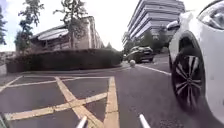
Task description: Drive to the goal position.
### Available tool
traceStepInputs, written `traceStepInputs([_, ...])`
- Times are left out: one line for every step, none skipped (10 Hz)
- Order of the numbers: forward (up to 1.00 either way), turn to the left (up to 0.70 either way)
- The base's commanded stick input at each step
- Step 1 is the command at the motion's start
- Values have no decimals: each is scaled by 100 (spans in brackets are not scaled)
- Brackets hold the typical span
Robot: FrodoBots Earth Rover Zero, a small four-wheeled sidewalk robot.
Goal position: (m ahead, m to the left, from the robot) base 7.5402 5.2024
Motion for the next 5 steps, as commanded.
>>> traceStepInputs([70,-11])
traceStepInputs([70,0])
traceStepInputs([70,0])
traceStepInputs([70,0])
traceStepInputs([70,-4])
